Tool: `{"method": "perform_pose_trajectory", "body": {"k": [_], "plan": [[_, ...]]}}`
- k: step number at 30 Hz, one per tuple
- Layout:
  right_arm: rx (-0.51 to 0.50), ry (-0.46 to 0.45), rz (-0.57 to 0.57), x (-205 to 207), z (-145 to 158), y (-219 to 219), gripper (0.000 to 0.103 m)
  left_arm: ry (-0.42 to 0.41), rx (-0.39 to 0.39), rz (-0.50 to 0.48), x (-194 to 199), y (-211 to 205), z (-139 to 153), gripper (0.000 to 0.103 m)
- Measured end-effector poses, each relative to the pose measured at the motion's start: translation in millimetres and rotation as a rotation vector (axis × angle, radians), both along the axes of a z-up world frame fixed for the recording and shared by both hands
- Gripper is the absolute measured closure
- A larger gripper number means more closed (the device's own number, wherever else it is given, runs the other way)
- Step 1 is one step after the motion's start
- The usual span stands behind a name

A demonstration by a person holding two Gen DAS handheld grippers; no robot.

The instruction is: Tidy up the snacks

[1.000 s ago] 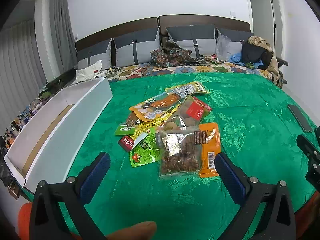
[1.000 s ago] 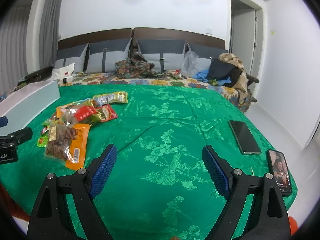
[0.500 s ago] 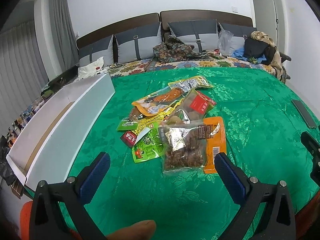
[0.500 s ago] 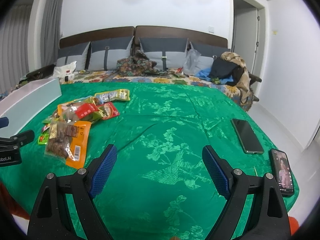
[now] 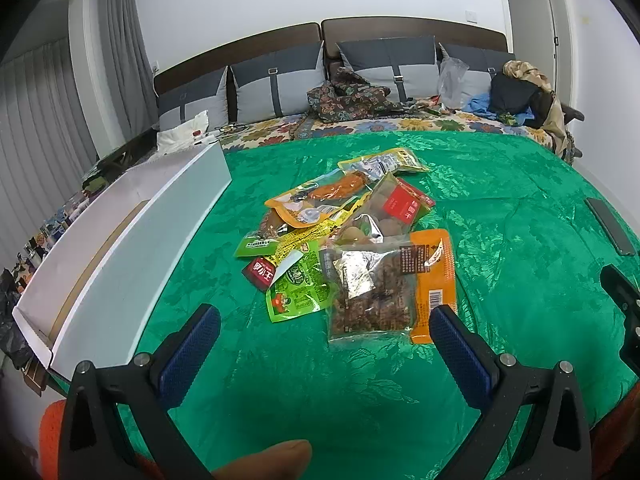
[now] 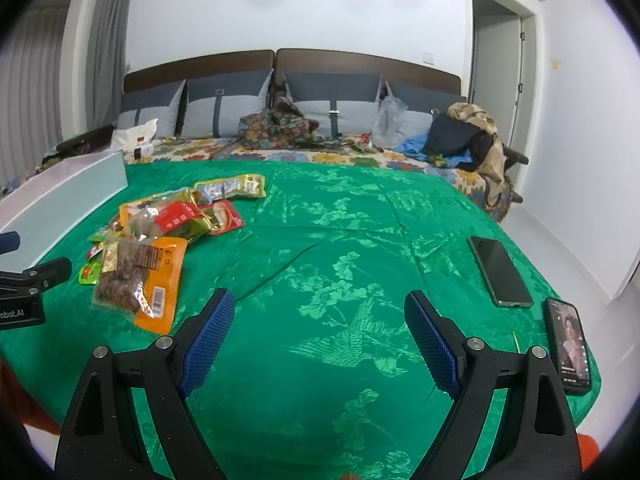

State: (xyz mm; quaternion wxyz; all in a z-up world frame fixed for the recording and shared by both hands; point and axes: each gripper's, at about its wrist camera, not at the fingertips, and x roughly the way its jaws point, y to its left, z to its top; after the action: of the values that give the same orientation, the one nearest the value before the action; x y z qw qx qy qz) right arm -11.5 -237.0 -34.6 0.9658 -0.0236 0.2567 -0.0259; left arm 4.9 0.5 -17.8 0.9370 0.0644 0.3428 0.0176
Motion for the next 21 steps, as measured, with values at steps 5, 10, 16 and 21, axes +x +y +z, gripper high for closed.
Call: {"method": "perform_pose_trajectory", "body": {"k": [5,10,16,21], "plan": [[0.002,0.006,0.003,0.5,-1.2,0.5,0.014,0.005,0.002,0.003,0.4,1.2,-0.9,0.000],[0.001,0.005,0.003,0.4,-1.6,0.6,0.014,0.007,0.002,0.002,0.4,1.6,-1.2,0.000],[-0.001,0.009,0.009,1.7,-3.5,2.7,0.014,0.014,0.002,0.004,0.6,2.4,-3.9,0.000],[-0.001,0.012,0.011,1.9,-4.4,2.8,0.014,0.021,0.001,0.007,1.2,3.4,-6.3,0.000]]}}
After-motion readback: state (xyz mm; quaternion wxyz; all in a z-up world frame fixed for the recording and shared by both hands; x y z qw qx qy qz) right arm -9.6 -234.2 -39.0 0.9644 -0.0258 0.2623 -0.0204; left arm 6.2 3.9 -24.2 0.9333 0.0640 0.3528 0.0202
